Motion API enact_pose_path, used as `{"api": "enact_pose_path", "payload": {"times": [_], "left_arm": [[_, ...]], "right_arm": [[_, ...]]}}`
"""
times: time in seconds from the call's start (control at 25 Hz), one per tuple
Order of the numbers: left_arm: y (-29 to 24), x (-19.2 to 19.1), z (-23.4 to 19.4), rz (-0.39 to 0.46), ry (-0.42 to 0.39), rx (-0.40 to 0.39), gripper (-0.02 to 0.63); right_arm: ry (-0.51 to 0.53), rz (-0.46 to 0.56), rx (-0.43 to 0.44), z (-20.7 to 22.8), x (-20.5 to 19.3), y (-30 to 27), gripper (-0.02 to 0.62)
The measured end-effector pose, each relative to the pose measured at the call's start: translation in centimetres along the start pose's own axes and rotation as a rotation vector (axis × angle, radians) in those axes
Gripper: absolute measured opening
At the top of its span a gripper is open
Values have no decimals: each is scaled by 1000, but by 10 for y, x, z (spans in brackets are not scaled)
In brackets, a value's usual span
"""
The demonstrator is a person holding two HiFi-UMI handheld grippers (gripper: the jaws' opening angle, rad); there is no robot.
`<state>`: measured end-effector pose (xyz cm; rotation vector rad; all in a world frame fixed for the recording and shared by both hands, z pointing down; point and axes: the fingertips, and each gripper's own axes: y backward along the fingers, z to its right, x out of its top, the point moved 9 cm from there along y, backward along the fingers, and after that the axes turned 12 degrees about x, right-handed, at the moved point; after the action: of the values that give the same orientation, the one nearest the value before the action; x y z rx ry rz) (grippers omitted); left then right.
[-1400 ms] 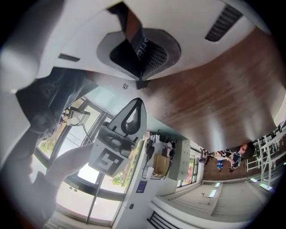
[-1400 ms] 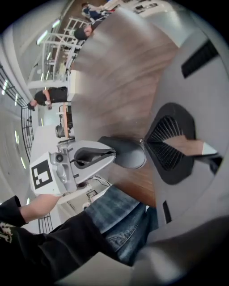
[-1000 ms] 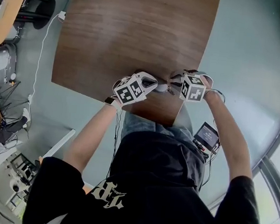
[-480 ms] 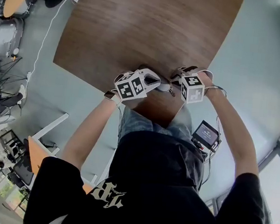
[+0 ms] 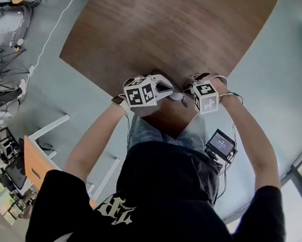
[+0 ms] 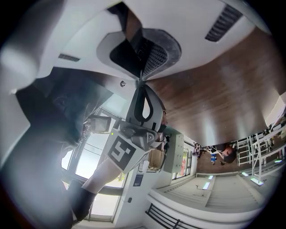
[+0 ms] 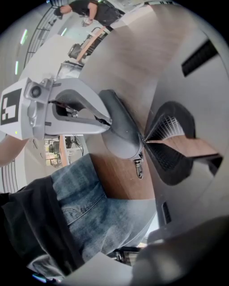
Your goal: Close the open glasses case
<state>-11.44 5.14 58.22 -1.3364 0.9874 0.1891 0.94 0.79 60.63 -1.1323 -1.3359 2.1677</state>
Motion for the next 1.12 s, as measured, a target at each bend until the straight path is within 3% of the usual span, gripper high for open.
{"api": "enact_pose_path", "payload": {"times": [0.52, 1.12], "left_arm": [[-2, -5, -2, 0, -17, -16, 7], [-11, 7, -29, -61, 31, -13, 8]], "right_arm": [[-68, 19, -35, -1, -3, -3, -12], [-199, 31, -76, 3, -16, 10, -14]]}}
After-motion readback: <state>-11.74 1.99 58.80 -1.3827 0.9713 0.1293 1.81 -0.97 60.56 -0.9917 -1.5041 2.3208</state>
